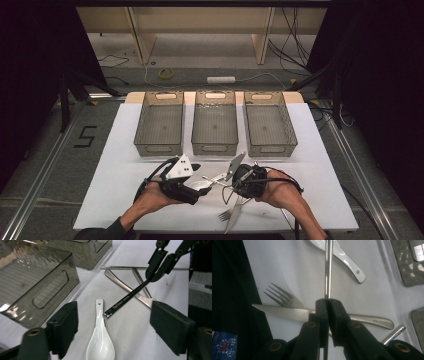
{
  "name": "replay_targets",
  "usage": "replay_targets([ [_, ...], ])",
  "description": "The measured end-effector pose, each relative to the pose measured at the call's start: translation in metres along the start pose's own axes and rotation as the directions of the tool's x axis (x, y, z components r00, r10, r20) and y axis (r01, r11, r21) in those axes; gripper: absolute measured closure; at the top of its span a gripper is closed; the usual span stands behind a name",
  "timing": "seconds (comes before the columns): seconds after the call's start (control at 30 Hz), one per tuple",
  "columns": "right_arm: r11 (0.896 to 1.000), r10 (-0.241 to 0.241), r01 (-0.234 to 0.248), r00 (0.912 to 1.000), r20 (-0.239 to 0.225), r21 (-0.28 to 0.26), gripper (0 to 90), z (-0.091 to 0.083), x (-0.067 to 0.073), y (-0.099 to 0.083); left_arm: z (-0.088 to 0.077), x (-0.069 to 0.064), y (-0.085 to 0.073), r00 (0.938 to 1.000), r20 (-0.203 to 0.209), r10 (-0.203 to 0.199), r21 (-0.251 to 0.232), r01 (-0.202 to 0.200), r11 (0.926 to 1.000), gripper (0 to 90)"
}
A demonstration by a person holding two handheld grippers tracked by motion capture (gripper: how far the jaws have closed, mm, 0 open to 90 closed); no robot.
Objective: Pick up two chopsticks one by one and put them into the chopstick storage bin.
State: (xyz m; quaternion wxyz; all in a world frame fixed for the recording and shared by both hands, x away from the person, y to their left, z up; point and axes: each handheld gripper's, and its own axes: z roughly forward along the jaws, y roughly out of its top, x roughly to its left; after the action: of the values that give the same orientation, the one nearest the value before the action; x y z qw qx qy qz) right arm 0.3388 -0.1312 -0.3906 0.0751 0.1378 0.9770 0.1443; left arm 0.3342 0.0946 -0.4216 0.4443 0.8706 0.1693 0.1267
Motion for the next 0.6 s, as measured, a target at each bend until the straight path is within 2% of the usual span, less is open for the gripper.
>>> replay_targets([
  [0.03,1.0,-0.005,0.005,1.0,-0.005,0.003,86.2,0.001,0.002,0.001,0.001,-0.001,0.0,0.9998,0.007,0.019,0.004,-0.019,0.9998,31.9],
  [0.27,0.998,-0.052,0.053,0.9984,-0.022,0.021,86.2,0.004,0.008,0.004,0.008,-0.009,0.003,0.9935,0.03,0.11,0.068,-0.112,0.9914,41.3],
  [0.33,0.998,-0.061,0.062,0.9978,-0.025,0.025,86.2,0.005,0.009,0.005,0.009,-0.01,0.003,0.9915,0.038,0.125,0.089,-0.128,0.9879,43.3],
  [0.57,0.997,-0.077,0.078,0.9964,-0.037,0.027,86.2,0.008,0.012,0.007,0.012,-0.014,0.001,0.9847,0.069,0.16,0.109,-0.167,0.9799,52.5],
  [0.6,0.995,-0.093,0.095,0.9948,-0.042,0.032,86.2,0.008,0.013,0.007,0.012,-0.014,0.001,0.9834,0.072,0.167,0.108,-0.174,0.9788,55.5],
])
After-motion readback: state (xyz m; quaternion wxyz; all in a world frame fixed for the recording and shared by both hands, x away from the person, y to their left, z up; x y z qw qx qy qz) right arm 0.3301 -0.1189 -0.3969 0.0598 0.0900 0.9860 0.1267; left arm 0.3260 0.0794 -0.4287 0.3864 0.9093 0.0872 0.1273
